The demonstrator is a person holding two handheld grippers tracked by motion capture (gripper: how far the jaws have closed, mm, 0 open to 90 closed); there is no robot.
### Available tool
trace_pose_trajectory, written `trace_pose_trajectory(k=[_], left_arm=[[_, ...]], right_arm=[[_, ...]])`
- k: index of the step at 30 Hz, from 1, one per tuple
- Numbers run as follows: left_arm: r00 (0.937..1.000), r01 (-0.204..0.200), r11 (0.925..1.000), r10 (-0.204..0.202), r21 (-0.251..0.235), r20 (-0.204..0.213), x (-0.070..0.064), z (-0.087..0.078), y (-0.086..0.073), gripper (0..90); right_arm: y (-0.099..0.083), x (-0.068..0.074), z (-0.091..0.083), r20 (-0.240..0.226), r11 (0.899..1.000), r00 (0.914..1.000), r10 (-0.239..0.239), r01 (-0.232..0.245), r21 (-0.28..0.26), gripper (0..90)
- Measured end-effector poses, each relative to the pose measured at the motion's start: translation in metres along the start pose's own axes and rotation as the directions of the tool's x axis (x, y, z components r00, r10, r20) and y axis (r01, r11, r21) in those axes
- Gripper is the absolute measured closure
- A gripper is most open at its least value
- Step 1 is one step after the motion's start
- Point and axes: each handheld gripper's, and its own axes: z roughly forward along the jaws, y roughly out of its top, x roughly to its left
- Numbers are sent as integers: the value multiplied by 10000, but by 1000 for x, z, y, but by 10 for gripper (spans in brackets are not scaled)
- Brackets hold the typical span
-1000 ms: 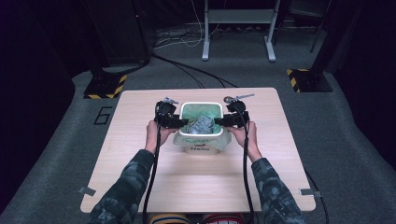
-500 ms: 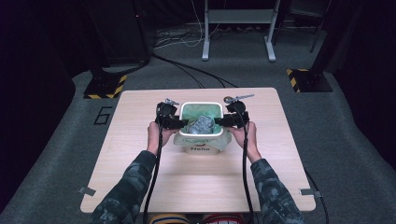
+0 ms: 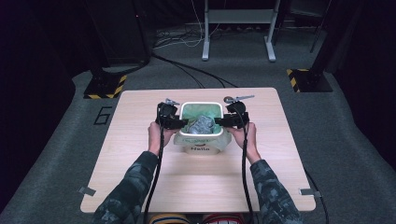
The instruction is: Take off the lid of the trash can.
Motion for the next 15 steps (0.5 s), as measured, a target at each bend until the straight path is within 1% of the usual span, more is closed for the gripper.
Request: trace_pose_trajectory(k=[2,4,6,15], left_arm=[[9999,56,10000,-56,-42,-93,0,0,1,549],[9999,67,10000,-67,-61,-77,0,0,1,549],[10000,1,10000,-1,-76,-96,0,0,1,568],[9993,-115,9999,111,-110,-360,-3,1,1,587]], right_arm=[[0,0,0,7,10000,10000,-31,31,4,513],[0,0,0,0,10000,10000,-24,24,13,513],[0,0,0,18,10000,10000,-15,15,4,514],[0,1,0,112,10000,9999,-47,47,-9,516]])
